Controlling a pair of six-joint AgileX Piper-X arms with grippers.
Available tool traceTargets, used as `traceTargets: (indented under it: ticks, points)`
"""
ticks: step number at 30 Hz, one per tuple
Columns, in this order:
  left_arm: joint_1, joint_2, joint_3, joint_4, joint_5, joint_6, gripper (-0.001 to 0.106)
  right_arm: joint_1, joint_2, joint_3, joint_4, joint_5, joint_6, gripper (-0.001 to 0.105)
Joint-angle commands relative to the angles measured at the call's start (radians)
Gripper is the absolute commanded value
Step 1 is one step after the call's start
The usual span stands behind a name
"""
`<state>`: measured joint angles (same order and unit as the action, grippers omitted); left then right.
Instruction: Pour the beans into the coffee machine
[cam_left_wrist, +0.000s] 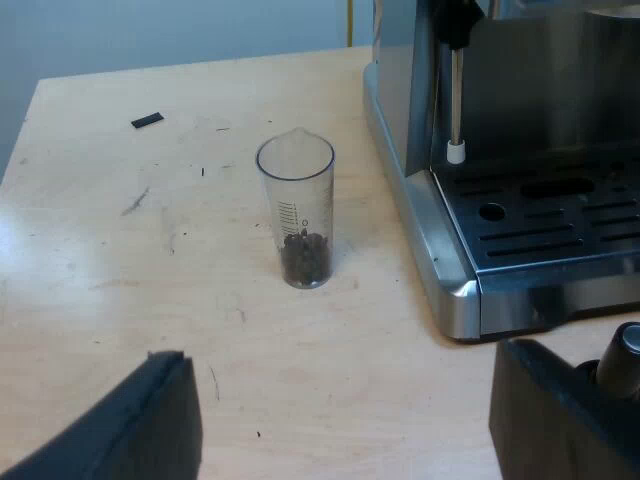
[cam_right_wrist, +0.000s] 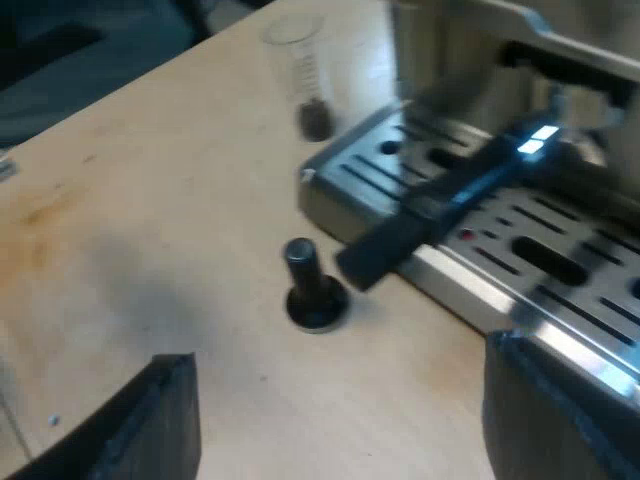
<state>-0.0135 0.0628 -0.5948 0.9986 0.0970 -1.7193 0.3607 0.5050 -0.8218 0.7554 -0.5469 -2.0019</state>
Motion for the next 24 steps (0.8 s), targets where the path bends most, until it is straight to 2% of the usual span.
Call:
traceTargets:
  ticks: [1, 11, 15, 21, 24]
  points:
    - [0.000, 0.003, -0.005, -0.010, -0.011, -0.009, 0.063, 0.054, 0.038, -0.011, -0.050, 0.030, -0.019, 0.062]
    - [0.000, 0.003, -0.005, -0.010, -0.011, -0.009, 0.063, 0.227, 0.203, -0.009, -0.195, 0.145, -0.013, 0.062]
    - [0.000, 0.003, -0.005, -0.010, -0.011, -0.009, 0.063, 0.270, 0.264, -0.009, -0.263, 0.154, -0.012, 0.062]
    - [0.000, 0.003, 0.019, -0.060, -0.011, -0.003, 0.063, 0.315, 0.348, -0.009, -0.373, 0.182, 0.099, 0.062]
    - [0.000, 0.003, 0.042, -0.094, -0.011, -0.003, 0.063, 0.328, 0.368, -0.009, -0.400, 0.203, 0.123, 0.062]
